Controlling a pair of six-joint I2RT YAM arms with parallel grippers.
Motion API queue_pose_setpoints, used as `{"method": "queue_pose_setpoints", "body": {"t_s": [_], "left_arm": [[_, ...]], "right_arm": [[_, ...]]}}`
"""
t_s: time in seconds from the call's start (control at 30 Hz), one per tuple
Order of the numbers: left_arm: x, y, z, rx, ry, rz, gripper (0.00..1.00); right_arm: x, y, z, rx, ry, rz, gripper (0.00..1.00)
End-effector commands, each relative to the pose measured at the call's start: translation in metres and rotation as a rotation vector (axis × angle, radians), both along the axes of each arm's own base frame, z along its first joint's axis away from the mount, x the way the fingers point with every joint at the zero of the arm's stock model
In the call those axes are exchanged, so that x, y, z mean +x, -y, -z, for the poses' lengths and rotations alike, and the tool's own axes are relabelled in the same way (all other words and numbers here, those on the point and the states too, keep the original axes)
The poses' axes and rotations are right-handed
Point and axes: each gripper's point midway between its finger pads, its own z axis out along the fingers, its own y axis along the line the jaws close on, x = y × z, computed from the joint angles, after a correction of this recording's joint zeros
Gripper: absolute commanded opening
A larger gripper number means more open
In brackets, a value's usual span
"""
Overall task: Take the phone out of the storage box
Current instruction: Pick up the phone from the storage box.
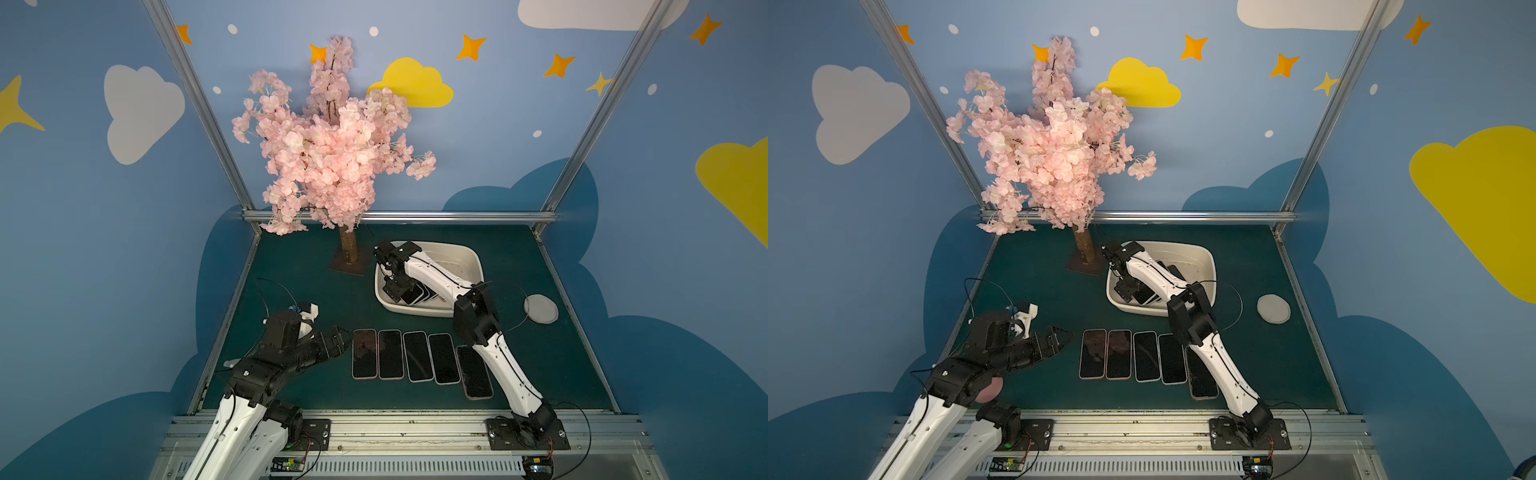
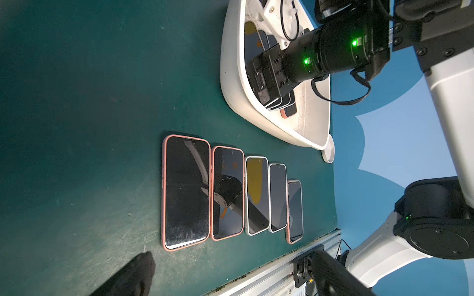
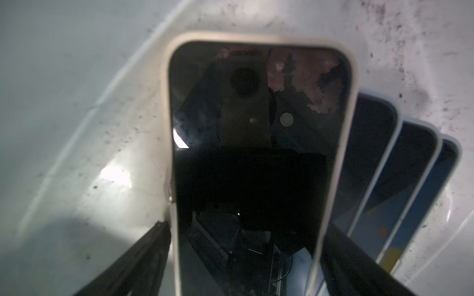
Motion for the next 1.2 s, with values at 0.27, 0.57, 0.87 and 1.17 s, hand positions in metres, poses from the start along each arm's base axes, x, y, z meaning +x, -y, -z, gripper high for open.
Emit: {"method": "queue_pose_setpoints", "body": {"t_s": [0.27,0.57,0.87,1.17], "left_arm": [[0.003,0.002,-0.002,-0.023,-0.002,-0.007,1.0],[0.012,0.005,-0.012,-0.029,0.022,-0.001,1.0],[0.023,0.011,-0.015,-0.057,0.024,-0.002,1.0],[0.031,0.014,-0.024,-0.08,0.052,-0.003,1.0]], "right_arm": [[-0.003,0.053,0.011,-0.087,-0.074,0.168,0.73],[0.01,0.084,-0.025,-0.014,-0.053,0.295,0.64],[0.01,0.109,-0.041,0.096,-0.115,0.41,0.61],[0.01,0.11,-0.064,0.162,-0.104,0.422,0.59]]}}
